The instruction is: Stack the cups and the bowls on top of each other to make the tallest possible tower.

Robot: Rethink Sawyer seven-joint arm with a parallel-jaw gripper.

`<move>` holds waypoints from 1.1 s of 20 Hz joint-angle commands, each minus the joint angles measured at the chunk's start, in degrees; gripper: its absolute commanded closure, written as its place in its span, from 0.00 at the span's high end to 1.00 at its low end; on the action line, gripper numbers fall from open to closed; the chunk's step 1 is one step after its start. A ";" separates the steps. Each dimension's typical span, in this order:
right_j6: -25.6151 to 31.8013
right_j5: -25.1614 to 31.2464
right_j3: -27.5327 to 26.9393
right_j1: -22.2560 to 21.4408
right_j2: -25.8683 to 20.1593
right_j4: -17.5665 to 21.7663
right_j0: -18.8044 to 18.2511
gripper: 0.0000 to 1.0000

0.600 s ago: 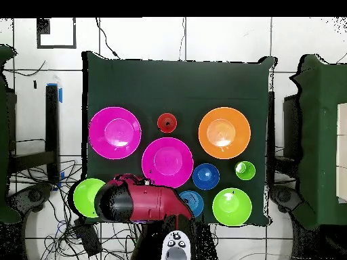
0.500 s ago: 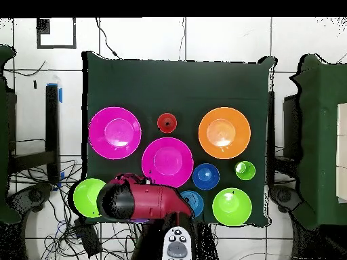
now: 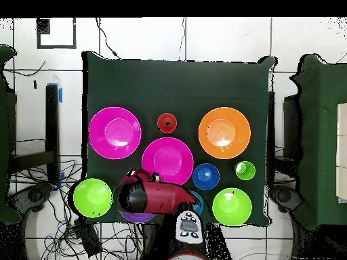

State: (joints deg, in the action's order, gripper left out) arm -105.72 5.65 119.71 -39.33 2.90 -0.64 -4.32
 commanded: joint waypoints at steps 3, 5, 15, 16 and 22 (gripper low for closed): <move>-7.91 -5.12 -2.25 5.72 -5.70 0.96 -2.66 1.00; -7.95 -5.31 -2.26 5.79 -5.79 0.88 -2.79 1.00; -8.78 -3.55 -1.69 4.30 -6.24 -0.55 -1.28 1.00; -8.82 -3.40 -1.54 4.10 -6.32 -0.60 -1.25 1.00; -8.84 -1.76 -0.93 3.47 -7.57 -1.04 -1.60 1.00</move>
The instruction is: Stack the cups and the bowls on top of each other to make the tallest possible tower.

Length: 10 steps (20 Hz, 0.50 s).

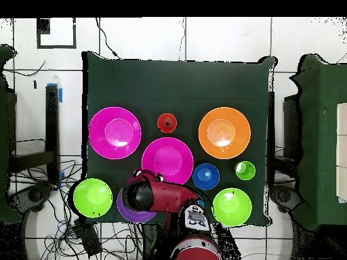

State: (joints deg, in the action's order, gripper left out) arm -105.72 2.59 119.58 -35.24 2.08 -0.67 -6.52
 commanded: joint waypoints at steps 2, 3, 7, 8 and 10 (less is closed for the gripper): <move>-9.23 2.02 -0.35 -1.42 -6.50 -1.46 1.09 1.00; -10.18 3.19 0.80 -2.90 -6.24 -2.32 1.89 1.00; -12.28 6.15 2.67 -6.03 -4.83 -4.40 4.34 1.00; -12.77 6.59 2.96 -6.48 -4.36 -4.84 4.98 1.00; -14.65 7.49 3.44 -7.22 -2.73 -6.47 7.07 1.00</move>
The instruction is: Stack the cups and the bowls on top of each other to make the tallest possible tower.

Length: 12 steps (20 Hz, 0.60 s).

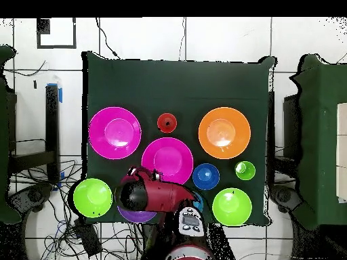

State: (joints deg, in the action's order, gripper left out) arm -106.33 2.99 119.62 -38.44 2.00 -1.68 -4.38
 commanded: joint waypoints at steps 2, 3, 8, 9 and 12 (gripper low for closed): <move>-16.24 7.19 4.15 -4.30 -1.23 -7.39 6.99 1.00; -17.29 6.97 4.70 -4.25 -1.13 -8.35 7.53 1.00; -22.37 7.61 7.19 -4.26 -0.27 -13.07 10.15 1.00; -23.21 7.90 7.30 -4.19 0.07 -13.77 10.53 1.00; -25.64 8.14 7.86 -3.93 0.88 -15.52 11.57 1.00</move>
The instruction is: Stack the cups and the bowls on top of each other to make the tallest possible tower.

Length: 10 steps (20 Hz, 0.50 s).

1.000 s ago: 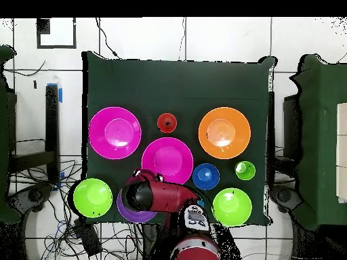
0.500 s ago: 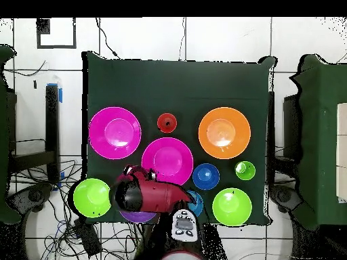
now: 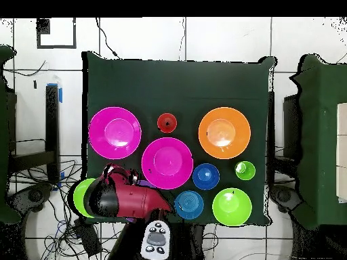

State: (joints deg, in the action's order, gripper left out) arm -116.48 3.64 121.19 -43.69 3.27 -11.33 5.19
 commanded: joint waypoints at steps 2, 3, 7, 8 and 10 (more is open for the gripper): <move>-17.32 6.72 6.67 1.92 0.82 -6.79 3.16 1.00; -18.18 6.16 6.80 2.52 1.27 -7.28 3.43 1.00; -20.20 4.04 8.23 4.17 0.39 -7.94 2.10 1.00; -20.62 3.77 8.43 4.41 0.34 -7.96 1.92 1.00; -21.52 3.91 8.59 4.93 0.96 -7.98 2.06 1.00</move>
State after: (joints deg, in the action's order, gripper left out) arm -126.82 3.61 124.11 -43.05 5.25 -16.42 7.71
